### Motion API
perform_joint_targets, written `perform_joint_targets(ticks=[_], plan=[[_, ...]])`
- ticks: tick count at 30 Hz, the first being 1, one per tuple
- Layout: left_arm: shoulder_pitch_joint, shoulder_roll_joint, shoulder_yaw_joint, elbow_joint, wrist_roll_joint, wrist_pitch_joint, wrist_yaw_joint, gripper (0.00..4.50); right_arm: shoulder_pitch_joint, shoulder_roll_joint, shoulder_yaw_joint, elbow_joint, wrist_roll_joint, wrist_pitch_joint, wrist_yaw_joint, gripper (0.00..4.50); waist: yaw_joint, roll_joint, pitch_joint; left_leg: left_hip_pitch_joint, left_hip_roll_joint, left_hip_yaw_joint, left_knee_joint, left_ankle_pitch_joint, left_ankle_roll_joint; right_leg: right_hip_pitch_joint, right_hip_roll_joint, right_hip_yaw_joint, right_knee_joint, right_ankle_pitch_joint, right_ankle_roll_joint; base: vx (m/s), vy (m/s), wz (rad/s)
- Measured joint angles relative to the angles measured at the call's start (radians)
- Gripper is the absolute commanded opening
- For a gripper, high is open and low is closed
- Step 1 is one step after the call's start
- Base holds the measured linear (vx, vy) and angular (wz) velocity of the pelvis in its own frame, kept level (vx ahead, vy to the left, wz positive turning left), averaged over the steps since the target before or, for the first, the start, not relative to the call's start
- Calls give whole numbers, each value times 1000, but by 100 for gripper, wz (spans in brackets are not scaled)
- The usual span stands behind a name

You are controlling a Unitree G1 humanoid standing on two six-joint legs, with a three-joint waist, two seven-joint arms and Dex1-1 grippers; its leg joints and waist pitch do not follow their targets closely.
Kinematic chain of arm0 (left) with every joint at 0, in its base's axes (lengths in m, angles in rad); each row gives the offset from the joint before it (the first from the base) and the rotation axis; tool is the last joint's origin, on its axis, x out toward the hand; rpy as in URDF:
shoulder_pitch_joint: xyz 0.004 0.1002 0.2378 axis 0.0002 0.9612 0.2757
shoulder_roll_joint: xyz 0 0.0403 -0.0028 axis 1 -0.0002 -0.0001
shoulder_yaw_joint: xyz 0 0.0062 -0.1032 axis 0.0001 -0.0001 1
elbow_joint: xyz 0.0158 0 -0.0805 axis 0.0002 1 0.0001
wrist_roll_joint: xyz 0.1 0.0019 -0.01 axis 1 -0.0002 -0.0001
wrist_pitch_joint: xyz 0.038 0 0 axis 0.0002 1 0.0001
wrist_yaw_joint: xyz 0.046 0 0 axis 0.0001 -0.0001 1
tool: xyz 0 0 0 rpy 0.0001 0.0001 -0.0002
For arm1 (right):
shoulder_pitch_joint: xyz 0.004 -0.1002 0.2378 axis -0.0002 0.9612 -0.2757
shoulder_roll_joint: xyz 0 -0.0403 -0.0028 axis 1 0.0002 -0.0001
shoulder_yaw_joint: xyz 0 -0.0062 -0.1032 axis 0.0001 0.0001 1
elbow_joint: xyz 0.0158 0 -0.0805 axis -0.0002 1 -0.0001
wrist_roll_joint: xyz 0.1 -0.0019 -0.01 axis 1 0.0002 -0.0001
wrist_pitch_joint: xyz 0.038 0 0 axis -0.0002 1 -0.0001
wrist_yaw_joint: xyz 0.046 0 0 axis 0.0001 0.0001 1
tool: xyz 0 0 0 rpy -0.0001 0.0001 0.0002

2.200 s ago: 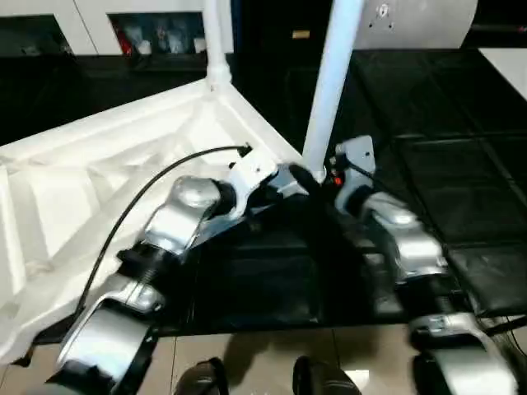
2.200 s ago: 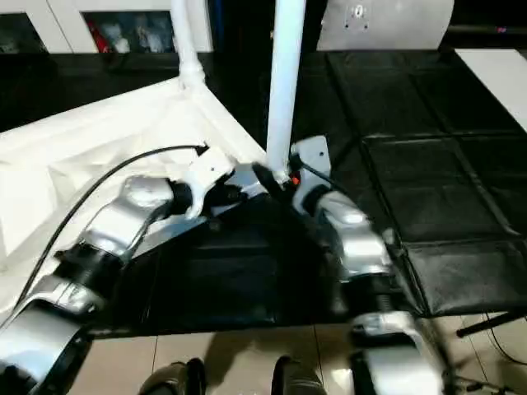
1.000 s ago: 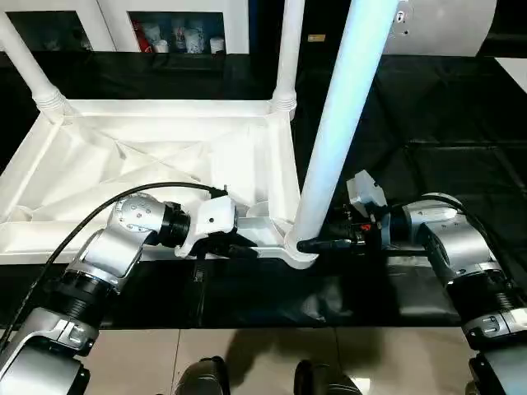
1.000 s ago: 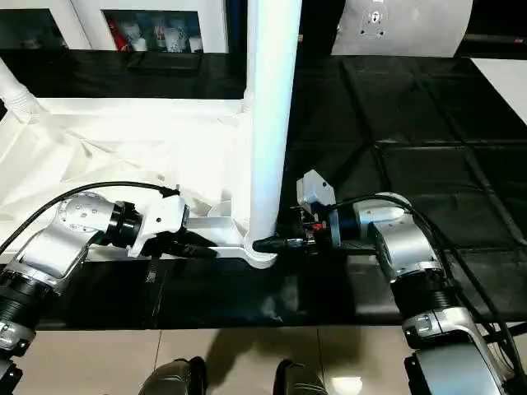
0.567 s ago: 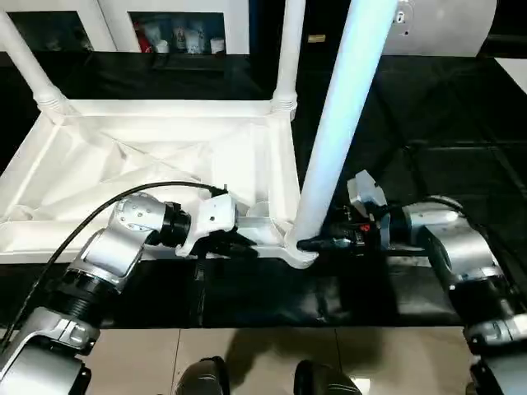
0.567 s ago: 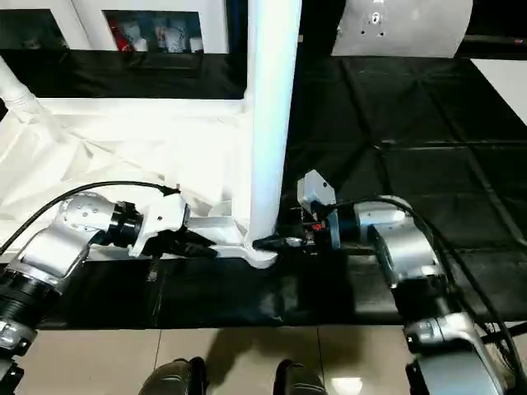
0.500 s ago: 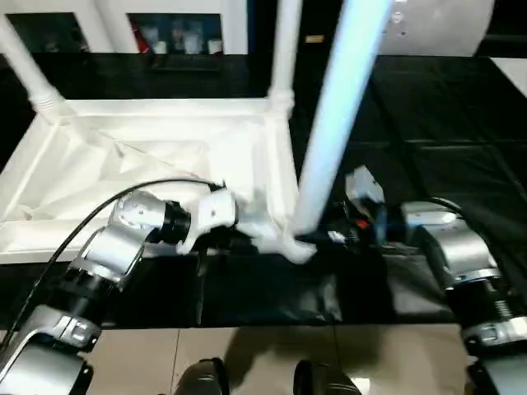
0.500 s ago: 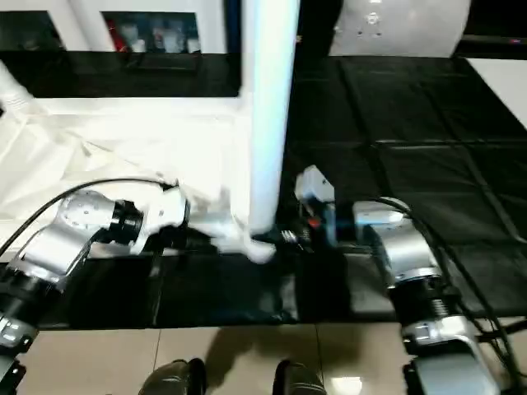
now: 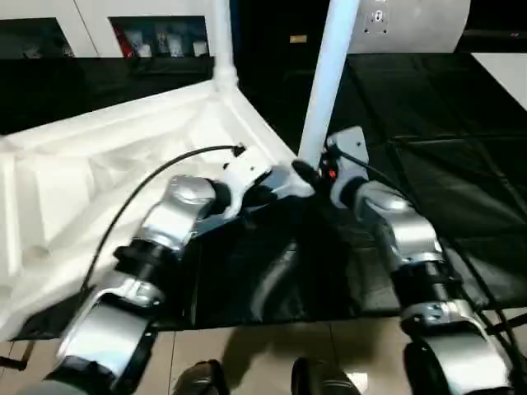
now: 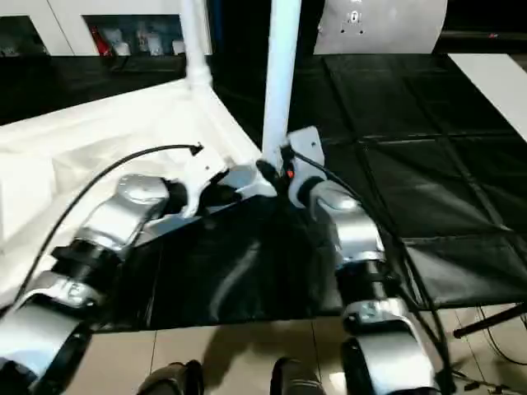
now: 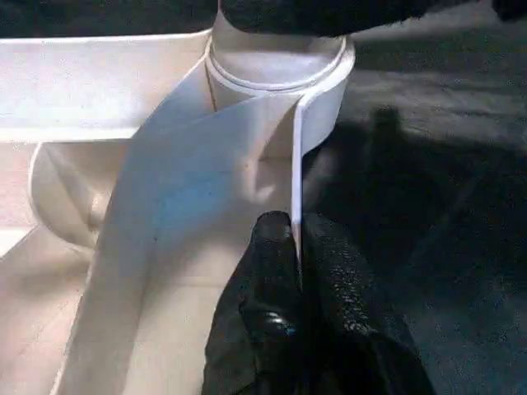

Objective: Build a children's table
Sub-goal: Rotate leg to tighten

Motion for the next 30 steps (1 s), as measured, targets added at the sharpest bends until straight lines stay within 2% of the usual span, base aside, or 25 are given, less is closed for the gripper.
perform_joint_targets(ticks=[2,3,5,8,12,15,16,20,26,30], plan=[[-3,-4,0,2,1,2,9,0,-5,4,-2,6,0,-4,-14,191,0,0,0,-1,0,0,-1,0,0,0,0,0,-2,0,0,0,0,0],[-4,-4,-1,2,1,2,10,0,-5,5,-4,8,0,-8,-14,226,0,0,0,-1,0,0,-1,0,0,0,0,0,-2,0,0,0,0,0],[-3,-4,-1,1,1,1,11,0,-5,8,-10,15,5,-21,-13,261,0,0,0,-1,0,0,-1,0,0,0,0,0,-2,0,0,0,0,0],[0,0,-2,-2,3,-4,3,0,-4,12,-11,15,14,-23,-6,271,-1,0,0,-1,0,0,-1,0,0,0,0,0,-2,0,0,0,0,0],[21,37,-14,-37,3,-23,-37,0,16,-3,4,1,18,-49,63,316,-7,0,0,-1,0,1,-4,0,0,-1,0,0,-3,0,0,0,0,0],[47,78,-24,-78,1,-45,-83,0,42,-56,28,-17,30,-79,165,327,-8,0,0,-1,1,1,-7,0,0,-2,1,-2,-5,0,0,0,0,0],[62,96,-25,-96,-3,-62,-114,0,55,-91,45,-16,33,-108,229,346,-8,0,0,-1,2,1,-7,0,0,-2,1,-2,-6,0,0,0,0,0],[88,137,-33,-110,-17,-120,-192,0,58,-184,83,-3,33,-186,397,373,2,0,0,-2,2,1,-8,0,1,-3,1,-3,-6,0,0,0,0,0],[140,230,-62,-134,-47,-277,-337,0,60,-304,118,11,60,-252,658,373,13,0,0,-1,2,1,-6,0,1,0,1,-3,-6,0,0,0,0,0],[151,259,-70,-142,-62,-318,-410,0,61,-336,123,25,102,-274,786,373,22,0,0,-2,2,1,-4,0,1,0,1,-3,-5,0,0,0,0,0]])
